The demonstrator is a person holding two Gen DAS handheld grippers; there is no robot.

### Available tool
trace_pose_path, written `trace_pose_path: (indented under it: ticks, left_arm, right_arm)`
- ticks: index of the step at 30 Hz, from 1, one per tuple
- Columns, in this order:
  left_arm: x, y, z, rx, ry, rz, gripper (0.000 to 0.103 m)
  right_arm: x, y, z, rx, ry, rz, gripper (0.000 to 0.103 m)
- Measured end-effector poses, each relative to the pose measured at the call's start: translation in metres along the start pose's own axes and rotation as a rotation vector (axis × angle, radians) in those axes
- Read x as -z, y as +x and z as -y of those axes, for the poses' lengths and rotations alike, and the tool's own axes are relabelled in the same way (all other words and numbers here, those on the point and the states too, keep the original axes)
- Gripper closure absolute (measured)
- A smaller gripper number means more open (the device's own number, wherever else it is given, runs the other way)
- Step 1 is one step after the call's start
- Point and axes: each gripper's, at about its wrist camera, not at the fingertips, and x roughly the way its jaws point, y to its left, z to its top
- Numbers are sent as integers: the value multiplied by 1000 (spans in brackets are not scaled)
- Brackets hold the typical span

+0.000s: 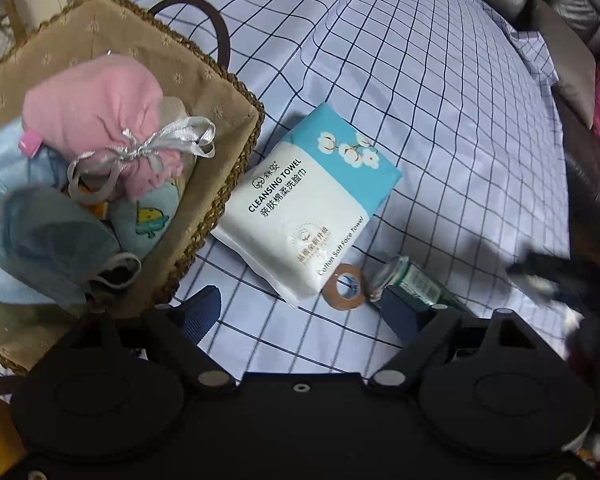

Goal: Organize soft objects
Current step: 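Grasp the small white tissue pack with the right tool, then grasp the tan tape roll with the left tool while the right tool holds the tissue pack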

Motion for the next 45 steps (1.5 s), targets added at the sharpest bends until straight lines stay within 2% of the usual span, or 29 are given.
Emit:
trace_pose_path:
  ticks: [5, 10, 13, 17, 20, 24, 27, 37, 41, 45]
  left_arm:
    - [5, 14, 13, -38, 64, -29, 20]
    - [13, 36, 28, -89, 82, -74, 20]
    - [17, 48, 26, -151, -15, -77, 20]
    - [22, 65, 18, -151, -150, -102, 20]
    - [25, 73, 14, -171, -231, -76, 21]
    - [26, 79, 5, -244, -339, -18, 21]
    - [27, 82, 3, -237, -374, -11, 21]
    - [27, 103, 28, -327, -341, 23, 21]
    - [20, 116, 40, -378, -277, -11, 20]
    - [16, 121, 54, -391, -200, -52, 19]
  right_arm:
    - [52, -23, 37, -10, 3, -38, 28]
    - [101, -32, 49, -72, 2, -100, 28]
    - [120, -36, 45, -115, -15, -144, 28]
    - [140, -48, 29, -113, -72, -111, 28]
    - [145, -51, 21, -104, -103, -86, 28]
    - [141, -47, 22, -112, -137, -77, 28]
    - [143, -44, 21, -116, -159, -82, 28]
    - [149, -42, 21, -113, -201, -59, 28]
    - [150, -43, 26, -107, -203, -50, 28]
    - [149, -43, 29, -104, -192, -50, 28]
